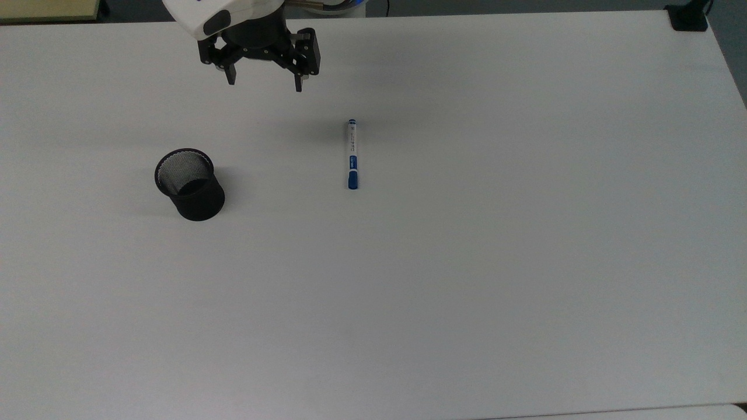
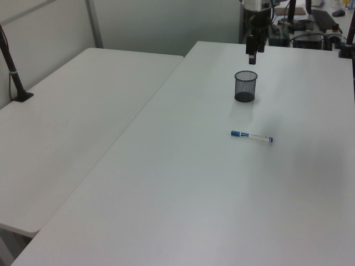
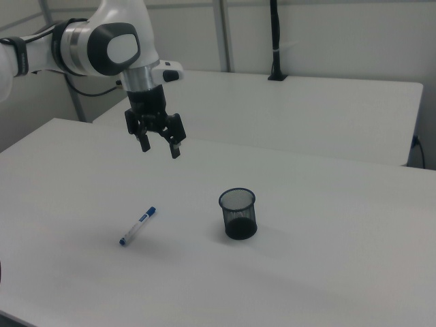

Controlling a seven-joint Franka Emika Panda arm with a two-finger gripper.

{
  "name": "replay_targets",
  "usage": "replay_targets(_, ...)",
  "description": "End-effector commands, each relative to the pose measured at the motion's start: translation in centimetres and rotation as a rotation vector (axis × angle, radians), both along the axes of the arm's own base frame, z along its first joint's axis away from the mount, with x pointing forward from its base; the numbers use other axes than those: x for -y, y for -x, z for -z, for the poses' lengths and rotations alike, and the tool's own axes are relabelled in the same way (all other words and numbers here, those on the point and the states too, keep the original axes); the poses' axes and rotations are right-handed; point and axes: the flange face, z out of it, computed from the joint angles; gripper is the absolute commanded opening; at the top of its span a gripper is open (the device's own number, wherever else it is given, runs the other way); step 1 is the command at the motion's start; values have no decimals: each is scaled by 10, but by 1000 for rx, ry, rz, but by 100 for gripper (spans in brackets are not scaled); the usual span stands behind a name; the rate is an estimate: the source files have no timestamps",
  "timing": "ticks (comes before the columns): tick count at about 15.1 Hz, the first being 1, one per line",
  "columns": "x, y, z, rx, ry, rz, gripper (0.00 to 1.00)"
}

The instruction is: Insert the marker

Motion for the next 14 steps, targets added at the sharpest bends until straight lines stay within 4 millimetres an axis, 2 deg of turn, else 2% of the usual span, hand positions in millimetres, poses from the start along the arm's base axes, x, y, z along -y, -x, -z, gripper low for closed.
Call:
replay_targets(1, -1, 6, -1, -16, 16, 3, 100)
replay_targets(10, 2, 5, -1, -10, 16, 9, 100)
replay_targets(14, 2, 2, 5, -15, 16, 6, 100)
